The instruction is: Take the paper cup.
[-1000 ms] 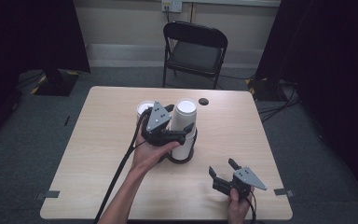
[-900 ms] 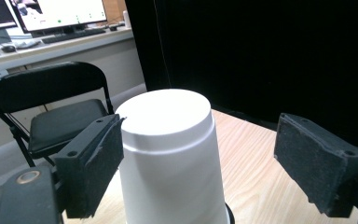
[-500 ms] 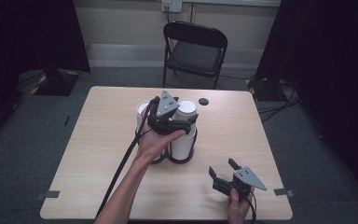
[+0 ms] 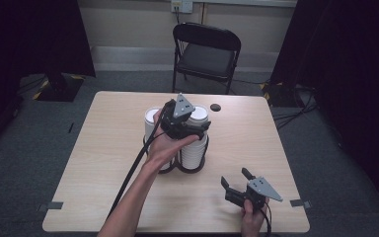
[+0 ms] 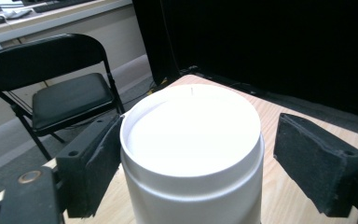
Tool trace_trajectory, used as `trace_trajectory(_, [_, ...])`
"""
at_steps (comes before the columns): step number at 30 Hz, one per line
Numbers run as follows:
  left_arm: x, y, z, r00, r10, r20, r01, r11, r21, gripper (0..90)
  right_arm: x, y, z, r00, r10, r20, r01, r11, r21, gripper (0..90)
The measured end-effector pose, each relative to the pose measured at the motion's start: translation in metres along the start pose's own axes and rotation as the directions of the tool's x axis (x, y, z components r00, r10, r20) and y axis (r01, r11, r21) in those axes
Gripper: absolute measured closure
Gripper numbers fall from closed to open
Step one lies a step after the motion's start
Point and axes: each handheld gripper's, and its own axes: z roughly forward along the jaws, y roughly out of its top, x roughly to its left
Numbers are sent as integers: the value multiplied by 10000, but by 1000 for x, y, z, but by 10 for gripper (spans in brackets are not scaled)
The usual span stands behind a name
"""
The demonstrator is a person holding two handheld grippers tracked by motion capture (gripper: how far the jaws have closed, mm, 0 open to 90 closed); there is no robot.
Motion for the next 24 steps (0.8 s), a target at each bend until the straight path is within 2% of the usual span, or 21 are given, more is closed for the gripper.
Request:
trace_trajectory(11, [1,-1,6,10000,-9,59,7,9993,368,155,0,0,0,10000,7,-3,-7,10000,-16,140])
trace_trajectory(14, [2,-2,10,10000,33,70,-38,9977,677,155,0,0,0,10000,3,-59,-3,10000,11,141])
trace_trajectory(15, [2,-4,12,10000,23,38,-27,9956,932,159,0,0,0,10000,-7,-47,7,10000,10,141])
trace_trajectory(17, [0,-5,14,9997,225,-84,-214,9936,1113,159,0,0,0,10000,-18,-36,18,10000,-9,141])
trace_trajectory(24, [2,-5,14,10000,95,-3,-94,9931,1173,186,0,0,-1,10000,-51,-21,51,10000,-22,141])
